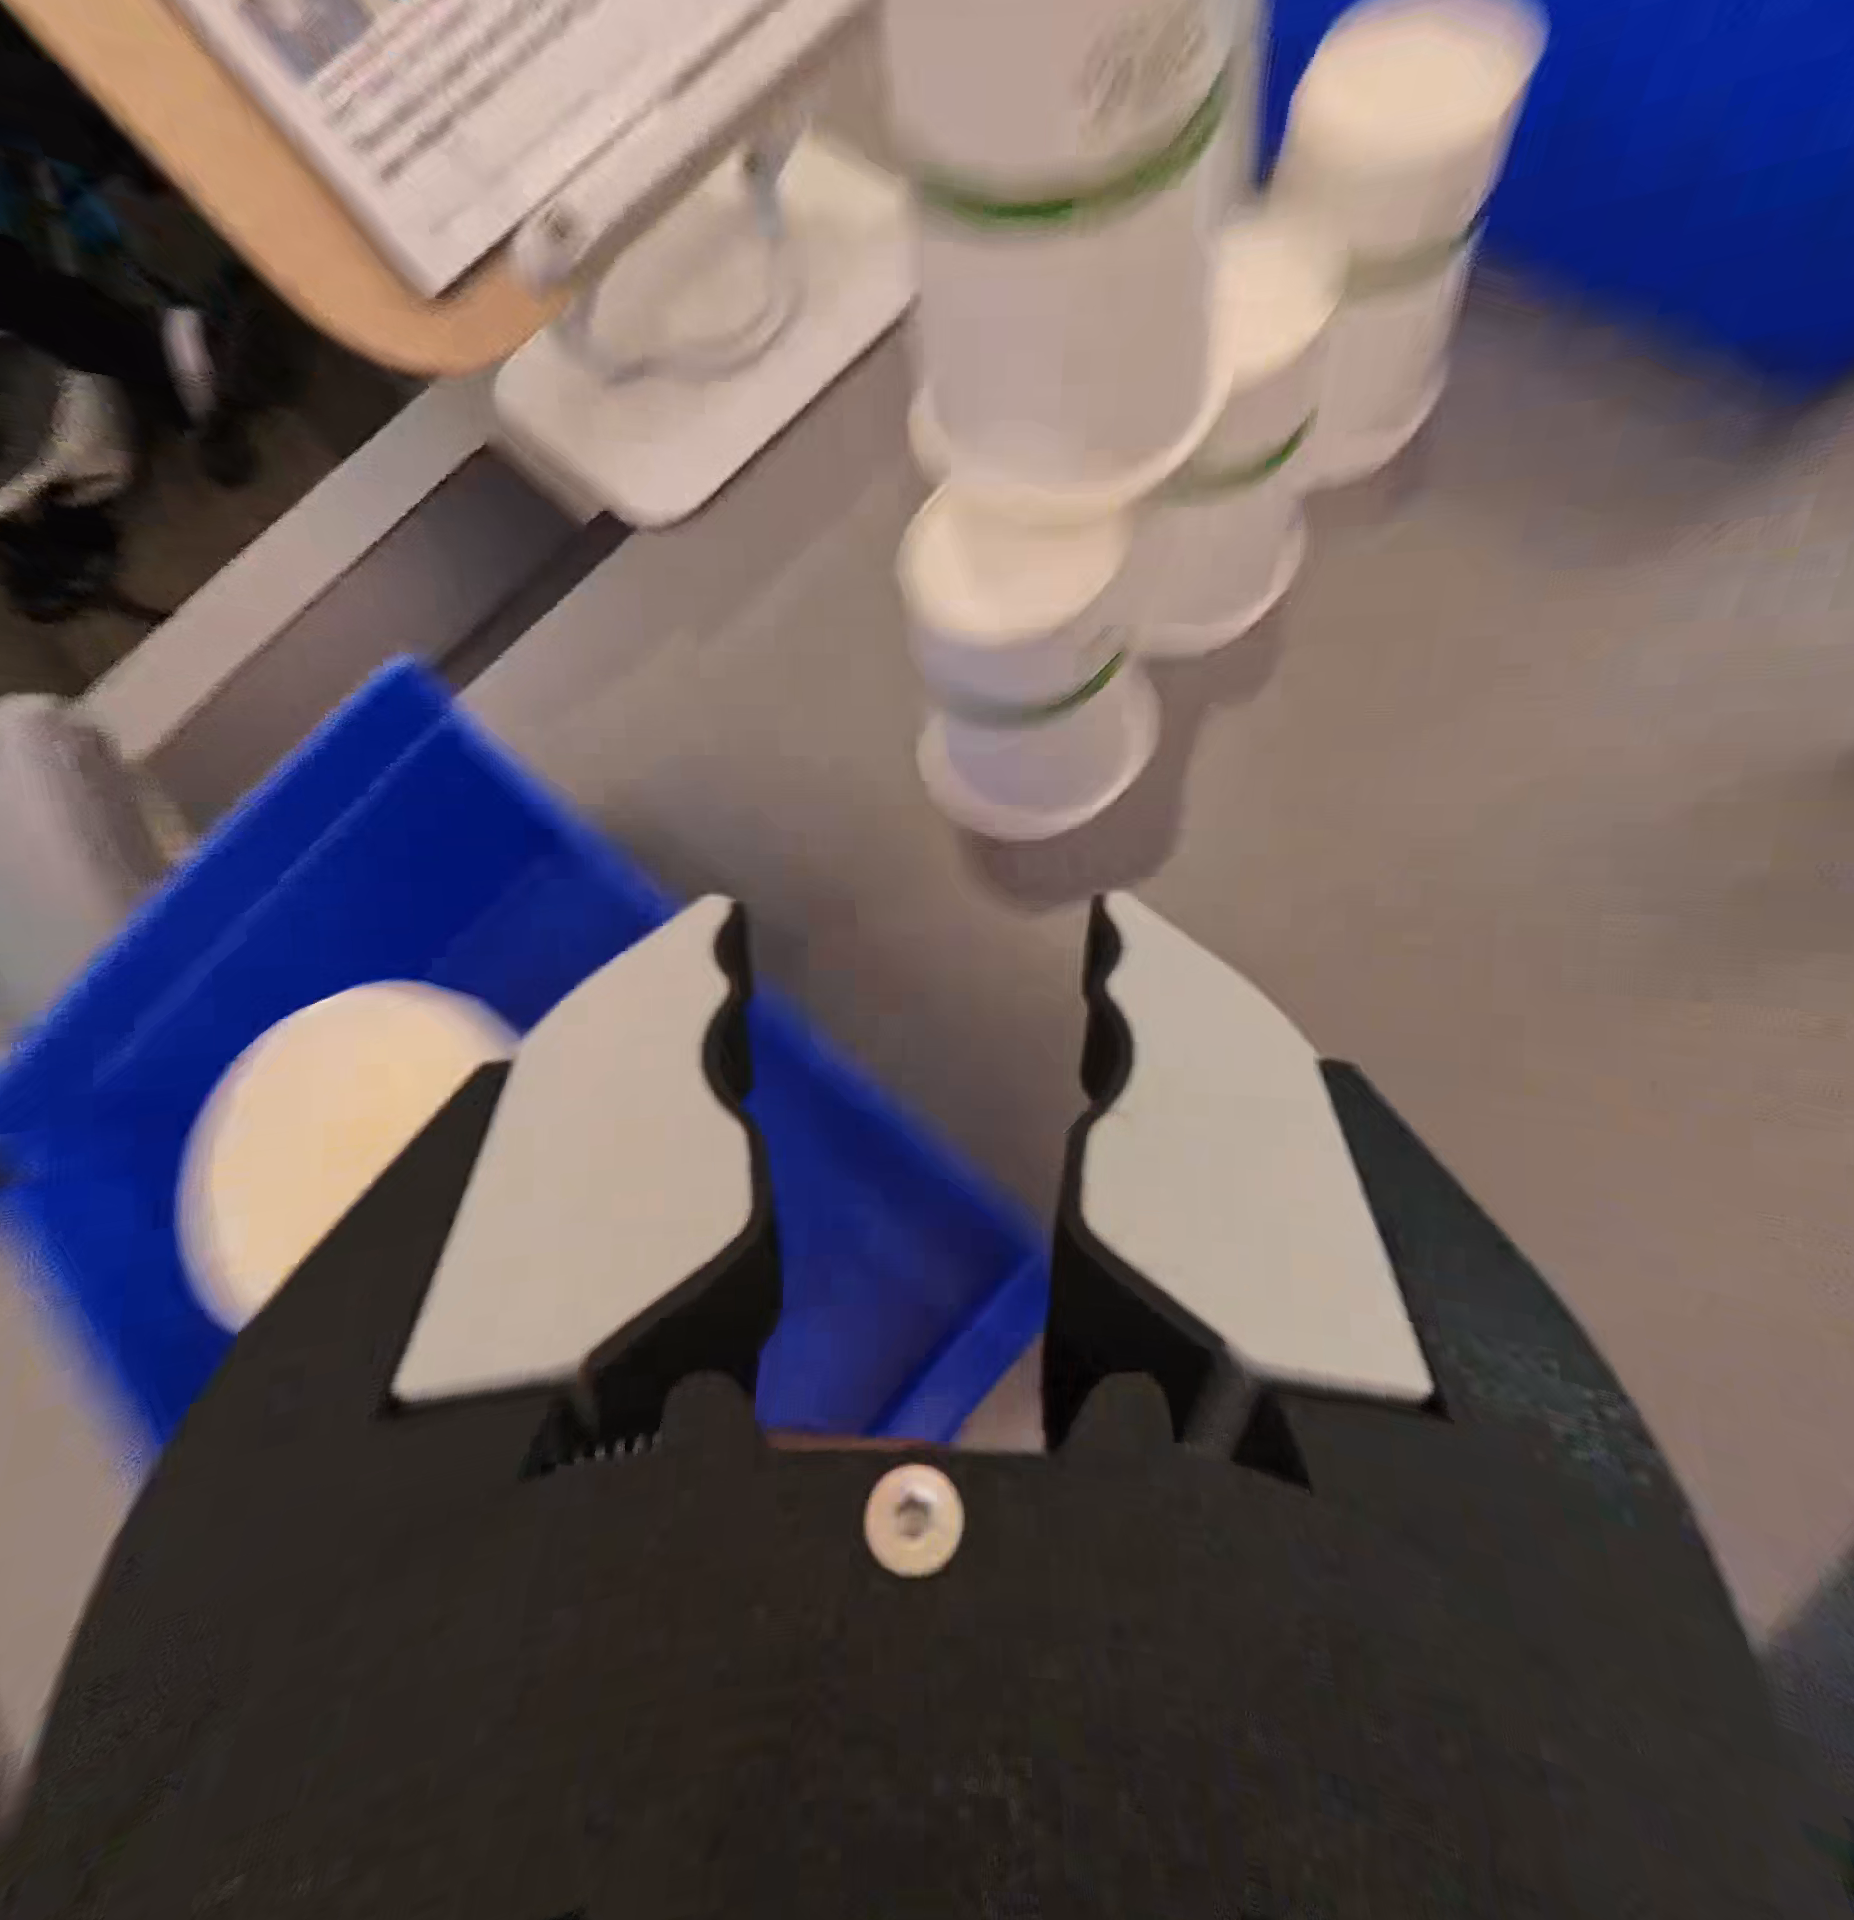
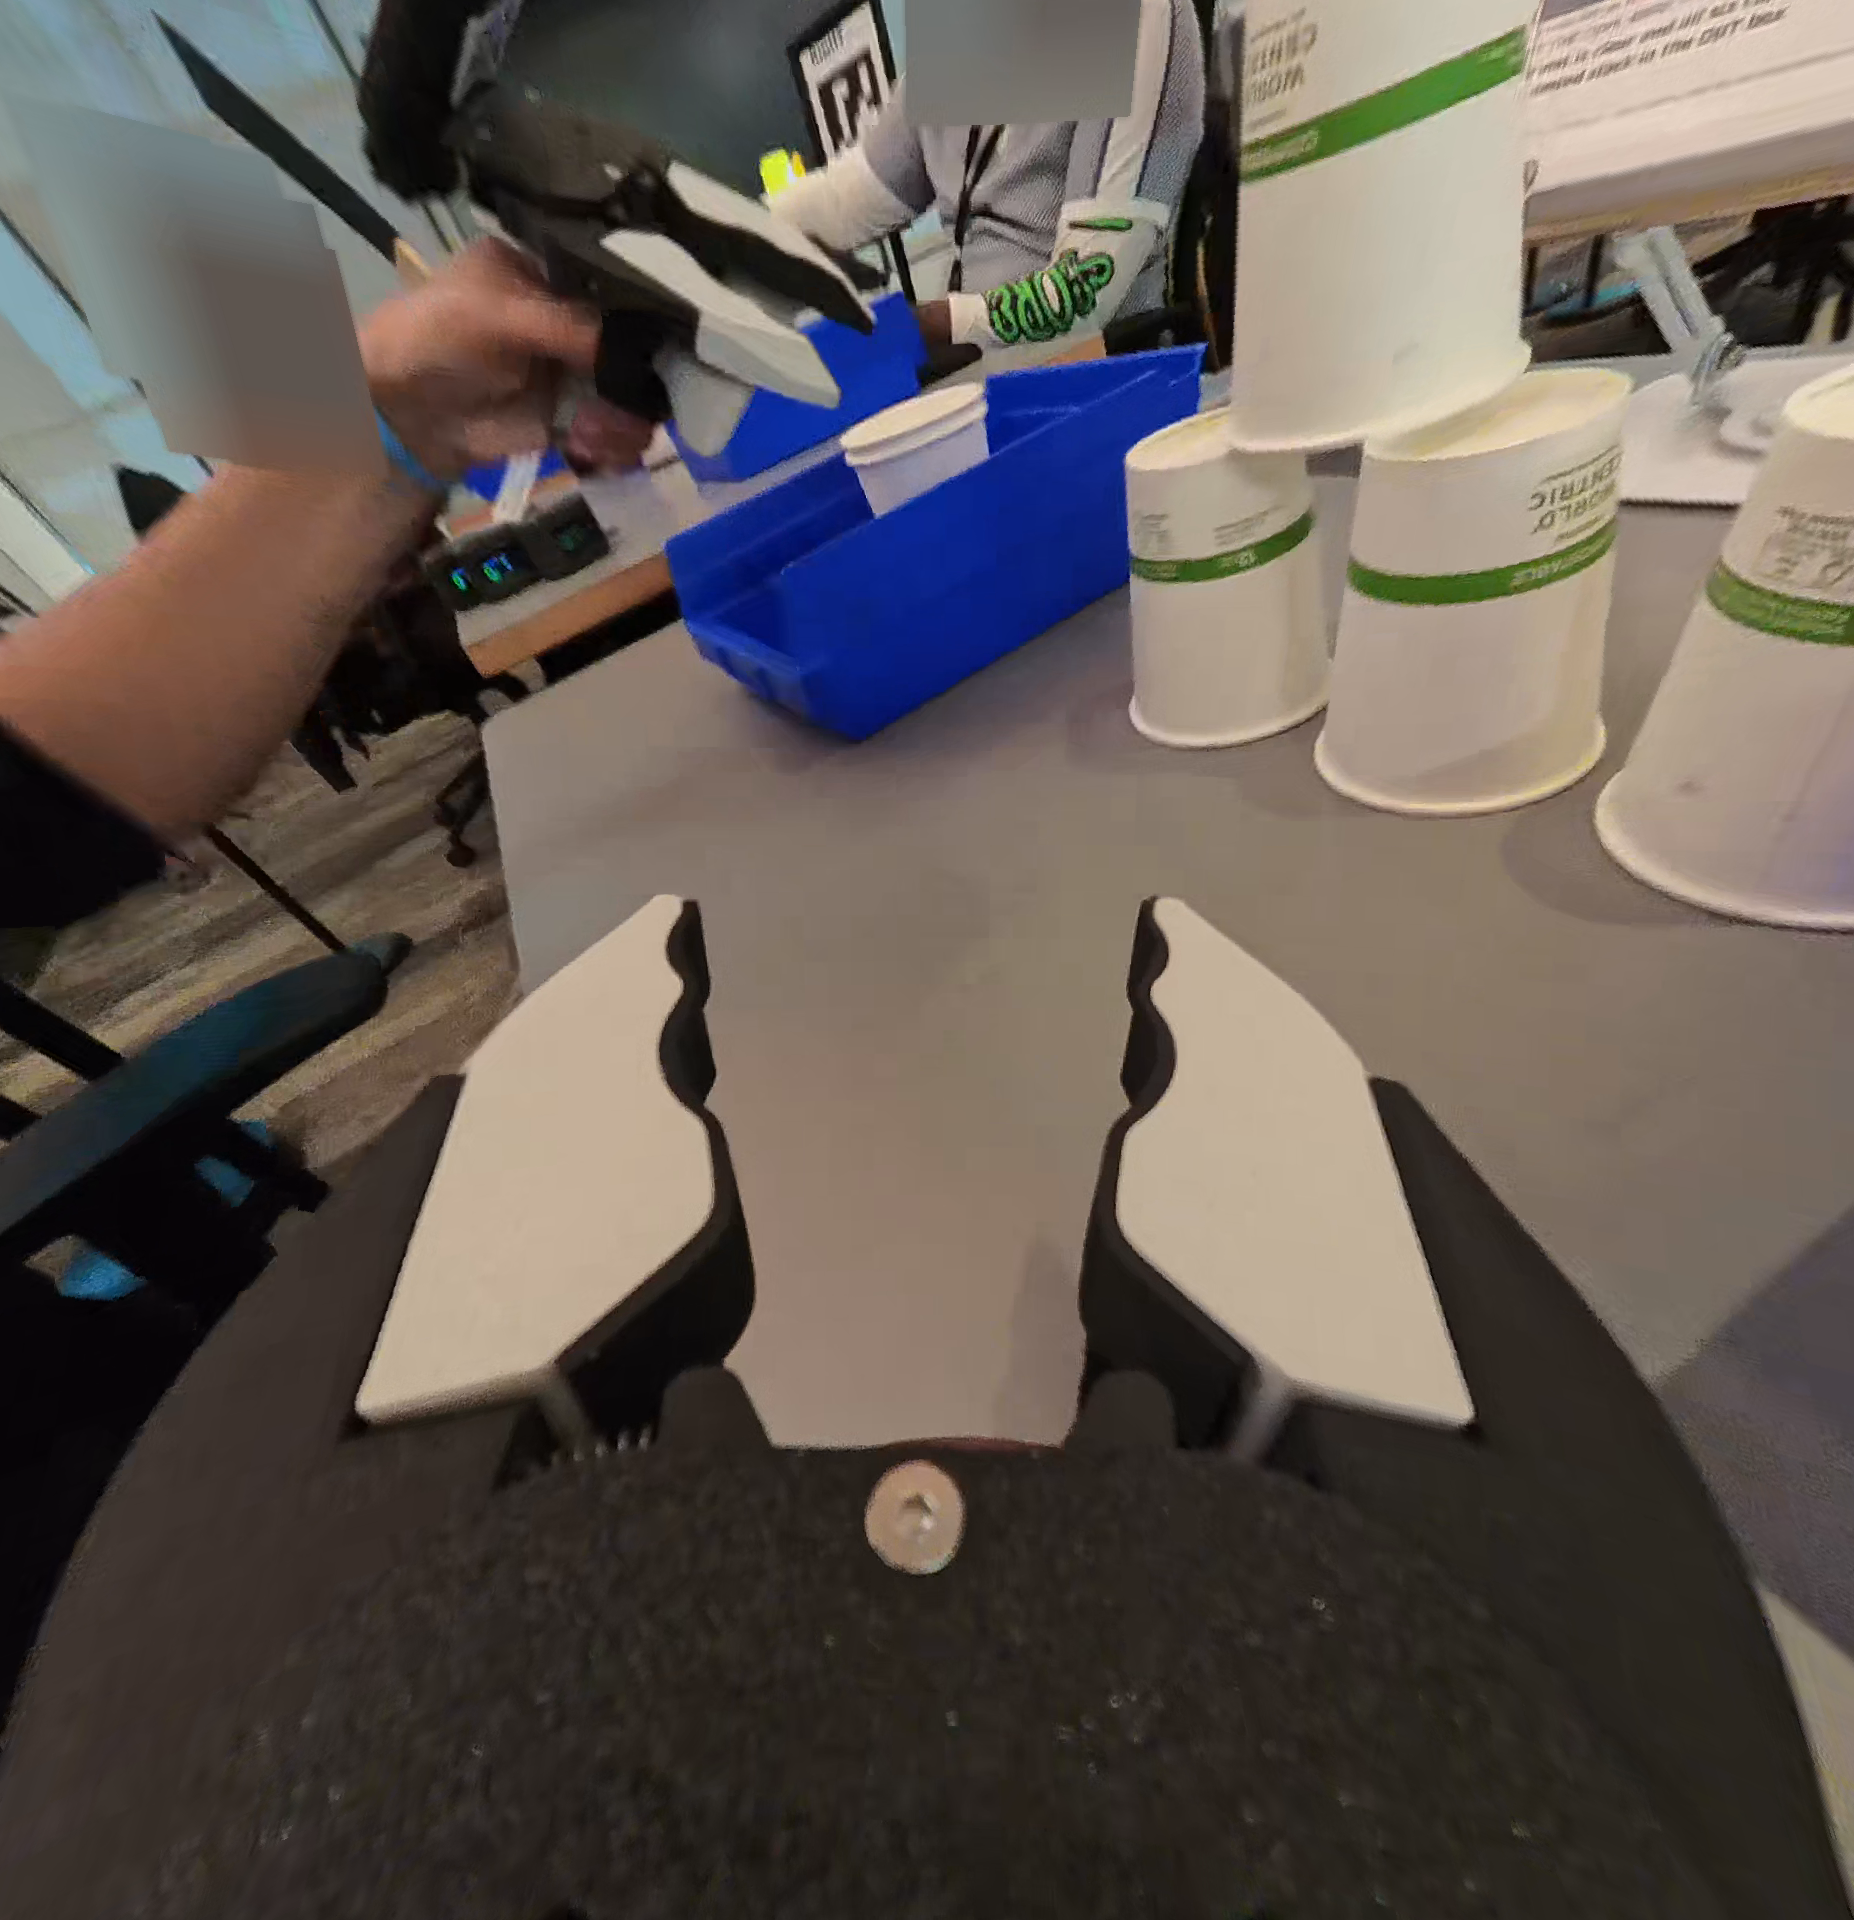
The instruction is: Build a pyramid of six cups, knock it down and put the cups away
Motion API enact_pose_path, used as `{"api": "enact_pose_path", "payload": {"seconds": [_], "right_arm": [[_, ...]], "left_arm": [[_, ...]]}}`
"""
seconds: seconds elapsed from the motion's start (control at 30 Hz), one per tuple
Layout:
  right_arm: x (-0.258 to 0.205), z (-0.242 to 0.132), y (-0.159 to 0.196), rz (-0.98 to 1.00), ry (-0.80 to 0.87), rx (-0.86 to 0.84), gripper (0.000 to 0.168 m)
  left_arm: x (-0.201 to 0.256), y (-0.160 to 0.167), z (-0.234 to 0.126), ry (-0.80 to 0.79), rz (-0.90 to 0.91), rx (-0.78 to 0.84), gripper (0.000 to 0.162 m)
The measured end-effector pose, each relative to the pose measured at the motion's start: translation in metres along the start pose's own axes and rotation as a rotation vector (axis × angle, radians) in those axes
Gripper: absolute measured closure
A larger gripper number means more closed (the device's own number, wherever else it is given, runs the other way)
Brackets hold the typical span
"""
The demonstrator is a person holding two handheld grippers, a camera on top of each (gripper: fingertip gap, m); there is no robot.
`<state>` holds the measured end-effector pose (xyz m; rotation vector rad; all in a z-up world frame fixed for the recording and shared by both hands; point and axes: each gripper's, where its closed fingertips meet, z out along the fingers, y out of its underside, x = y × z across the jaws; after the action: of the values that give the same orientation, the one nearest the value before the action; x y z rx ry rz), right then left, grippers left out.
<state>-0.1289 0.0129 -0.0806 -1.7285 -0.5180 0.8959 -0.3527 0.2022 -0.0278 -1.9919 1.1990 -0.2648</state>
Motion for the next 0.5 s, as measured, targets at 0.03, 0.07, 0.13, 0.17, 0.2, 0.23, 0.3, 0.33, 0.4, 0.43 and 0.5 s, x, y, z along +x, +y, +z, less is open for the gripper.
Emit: {"api": "enact_pose_path", "payload": {"seconds": [0.03,0.07,0.13,0.17,0.2,0.23,0.3,0.33,0.4,0.43,0.5], "right_arm": [[-0.002,-0.001,0.002,-0.019,0.012,-0.015,0.090],[-0.004,-0.001,0.001,-0.044,0.018,-0.018,0.090],[-0.006,0.001,-0.001,-0.093,0.030,-0.026,0.091],[-0.007,0.002,0.000,-0.108,0.032,-0.034,0.092],[-0.008,0.004,0.002,-0.114,0.029,-0.043,0.092],[-0.008,0.005,0.004,-0.111,0.025,-0.051,0.092],[-0.010,0.006,0.008,-0.100,0.013,-0.059,0.093],[-0.011,0.007,0.010,-0.098,0.009,-0.063,0.093],[-0.011,0.007,0.012,-0.097,0.006,-0.071,0.094],[-0.011,0.008,0.012,-0.095,0.005,-0.071,0.094],[-0.011,0.008,0.013,-0.085,-0.004,-0.070,0.095]], "left_arm": [[-0.020,0.018,-0.004,-0.034,0.090,-0.085,0.105],[-0.040,0.035,-0.007,-0.064,0.161,-0.174,0.107],[-0.083,0.060,-0.007,-0.146,0.237,-0.336,0.108],[-0.099,0.066,-0.005,-0.169,0.248,-0.381,0.112],[-0.104,0.069,-0.001,-0.137,0.234,-0.398,0.115],[-0.101,0.072,0.003,-0.072,0.204,-0.409,0.119],[-0.098,0.077,0.009,0.015,0.170,-0.444,0.138],[-0.100,0.080,0.011,0.026,0.168,-0.460,0.138],[-0.109,0.081,0.014,-0.014,0.179,-0.467,0.137],[-0.110,0.082,0.015,-0.013,0.172,-0.472,0.137],[-0.109,0.084,0.015,0.010,0.159,-0.476,0.142]]}}
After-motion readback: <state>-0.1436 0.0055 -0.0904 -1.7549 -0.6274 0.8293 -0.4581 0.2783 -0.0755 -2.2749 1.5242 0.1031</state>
